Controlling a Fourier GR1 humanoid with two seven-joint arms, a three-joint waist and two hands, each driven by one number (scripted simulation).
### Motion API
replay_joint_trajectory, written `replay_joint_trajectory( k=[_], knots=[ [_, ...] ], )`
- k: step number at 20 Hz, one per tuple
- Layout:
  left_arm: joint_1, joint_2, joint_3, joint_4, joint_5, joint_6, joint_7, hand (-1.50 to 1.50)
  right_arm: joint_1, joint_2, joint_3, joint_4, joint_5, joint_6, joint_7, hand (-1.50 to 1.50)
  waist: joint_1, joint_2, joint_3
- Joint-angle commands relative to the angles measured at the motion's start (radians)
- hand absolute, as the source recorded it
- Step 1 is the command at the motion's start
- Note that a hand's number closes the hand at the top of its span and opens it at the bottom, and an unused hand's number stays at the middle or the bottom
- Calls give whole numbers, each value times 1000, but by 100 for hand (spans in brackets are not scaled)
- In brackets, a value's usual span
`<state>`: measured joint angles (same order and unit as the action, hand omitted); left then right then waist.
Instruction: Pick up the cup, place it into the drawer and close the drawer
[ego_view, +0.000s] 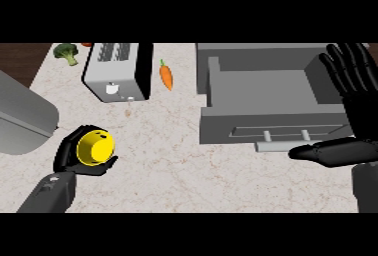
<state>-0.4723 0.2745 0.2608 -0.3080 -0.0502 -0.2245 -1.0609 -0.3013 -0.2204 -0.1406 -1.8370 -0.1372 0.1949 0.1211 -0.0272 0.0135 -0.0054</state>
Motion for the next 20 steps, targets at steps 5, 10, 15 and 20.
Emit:
replay_joint_trajectory(
  k=[5, 10, 15, 20],
  knots=[
    [-31, -124, 146, -19, 136, 97, -171, 150, 9, 4, -1, -16, -7, -4, 15, -150, 0, -4, 1],
    [-122, -178, 67, -104, 102, 46, -75, 150, 10, 9, 5, -58, -4, -22, 55, -150, 12, -16, 4],
    [-208, -211, 9, -262, 101, 72, 88, 150, -24, -12, -22, 45, 21, -18, 13, -150, 43, -20, 7],
    [-287, -225, -49, -410, 98, 94, 291, 150, 64, -16, -33, -6, 4, 15, -22, -150, 34, -20, 6]
  ],
)
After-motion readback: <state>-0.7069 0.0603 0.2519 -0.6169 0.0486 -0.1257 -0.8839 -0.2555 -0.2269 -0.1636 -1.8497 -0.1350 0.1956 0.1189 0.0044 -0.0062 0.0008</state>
